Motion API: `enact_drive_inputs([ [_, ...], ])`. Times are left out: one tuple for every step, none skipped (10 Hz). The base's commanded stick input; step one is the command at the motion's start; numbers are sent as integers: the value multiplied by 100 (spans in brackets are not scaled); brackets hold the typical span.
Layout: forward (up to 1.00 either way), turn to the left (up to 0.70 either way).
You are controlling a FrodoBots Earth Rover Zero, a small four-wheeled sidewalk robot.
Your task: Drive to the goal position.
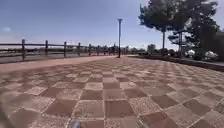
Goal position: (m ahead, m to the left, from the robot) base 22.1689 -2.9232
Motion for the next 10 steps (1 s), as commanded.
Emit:
enact_drive_inputs([
  [100, 0],
  [100, 0],
  [100, 0],
  [100, 0],
  [100, 0],
  [100, 0],
  [100, 0],
  [100, 0],
  [100, 0],
  [100, -40],
])
